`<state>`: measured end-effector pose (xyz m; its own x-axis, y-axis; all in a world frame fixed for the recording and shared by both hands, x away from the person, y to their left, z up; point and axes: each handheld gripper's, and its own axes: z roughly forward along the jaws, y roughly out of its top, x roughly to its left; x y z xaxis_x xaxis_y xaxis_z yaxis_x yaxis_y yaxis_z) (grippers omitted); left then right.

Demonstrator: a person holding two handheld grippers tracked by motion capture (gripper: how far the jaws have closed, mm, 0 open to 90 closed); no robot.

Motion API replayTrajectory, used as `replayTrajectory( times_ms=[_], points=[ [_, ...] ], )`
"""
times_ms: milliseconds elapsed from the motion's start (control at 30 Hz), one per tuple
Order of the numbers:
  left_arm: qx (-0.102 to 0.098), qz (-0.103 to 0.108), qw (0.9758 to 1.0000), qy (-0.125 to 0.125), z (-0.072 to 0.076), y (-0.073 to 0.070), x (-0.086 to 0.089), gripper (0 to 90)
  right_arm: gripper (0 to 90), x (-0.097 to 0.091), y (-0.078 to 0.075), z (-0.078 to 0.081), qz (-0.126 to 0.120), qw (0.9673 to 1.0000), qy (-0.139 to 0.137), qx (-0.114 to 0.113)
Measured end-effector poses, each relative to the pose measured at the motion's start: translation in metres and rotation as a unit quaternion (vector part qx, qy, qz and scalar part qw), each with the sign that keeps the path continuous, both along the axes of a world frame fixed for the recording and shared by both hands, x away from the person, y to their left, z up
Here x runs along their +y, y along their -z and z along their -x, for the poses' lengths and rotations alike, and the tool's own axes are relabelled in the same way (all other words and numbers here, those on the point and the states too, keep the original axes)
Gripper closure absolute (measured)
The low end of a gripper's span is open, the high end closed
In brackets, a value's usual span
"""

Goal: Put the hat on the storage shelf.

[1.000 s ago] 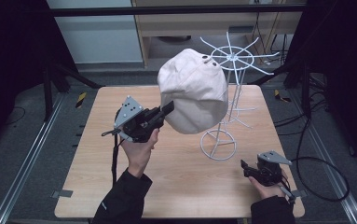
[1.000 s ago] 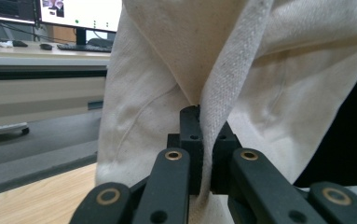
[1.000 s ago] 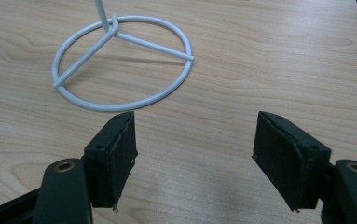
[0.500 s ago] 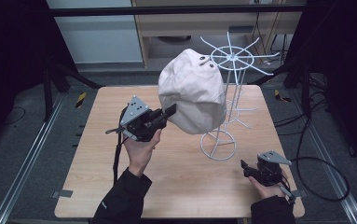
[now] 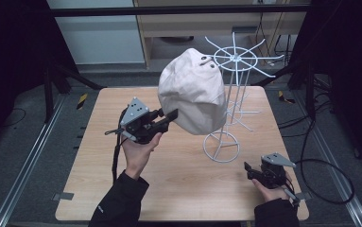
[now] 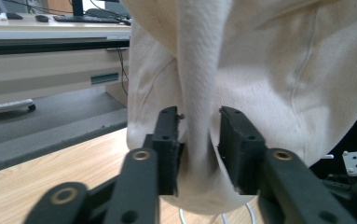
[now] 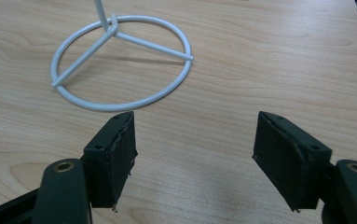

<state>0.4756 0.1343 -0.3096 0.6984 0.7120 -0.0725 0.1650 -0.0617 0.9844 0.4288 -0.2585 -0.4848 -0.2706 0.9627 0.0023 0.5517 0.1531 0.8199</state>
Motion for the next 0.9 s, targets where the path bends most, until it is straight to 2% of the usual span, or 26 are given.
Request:
replayTrajectory(
  times_ms=[200,267,333,467,600,700,733,767,800,900],
  points=[
    [-0.006,-0.006,0.9998,-0.017,0.004,0.004,0.017,50.8,29.7,0.0,0.0,0.0,-0.002,1.0,0.001,0.001],
    [-0.002,-0.01,0.9996,-0.026,0.006,0.008,0.028,48.9,29.7,0.0,0.0,0.0,0.001,1.0,0.001,0.0],
    [0.001,-0.011,0.9995,-0.029,0.007,0.01,0.032,47.8,29.7,0.0,0.0,0.0,0.002,1.0,0.001,-0.001],
    [0.009,-0.036,0.9981,-0.05,0.014,0.021,0.054,43.8,29.5,0.0,0.0,0.0,-0.001,1.0,0.001,0.001],
    [0.018,-0.042,0.9973,-0.057,0.019,0.029,0.068,42.4,29.3,0.0,0.0,0.0,0.0,1.0,0.002,0.002],
    [0.027,-0.061,0.9954,-0.069,0.023,0.039,0.081,40.6,29.1,0.0,0.0,0.001,0.0,1.0,0.002,0.0],
    [0.035,-0.067,0.9941,-0.078,0.026,0.046,0.089,39.6,29.0,0.0,0.0,0.001,0.001,1.0,0.003,0.001],
    [0.035,-0.067,0.9941,-0.078,0.026,0.046,0.089,38.8,29.0,0.0,0.0,0.001,0.001,1.0,0.003,0.001],
    [0.045,-0.068,0.9928,-0.087,0.028,0.054,0.097,38.2,29.0,0.0,0.0,0.001,0.001,1.0,0.002,0.001],
    [0.055,-0.072,0.9916,-0.093,0.031,0.062,0.104,37.2,28.9,0.0,0.0,0.001,0.001,1.0,0.003,0.001]
  ],
)
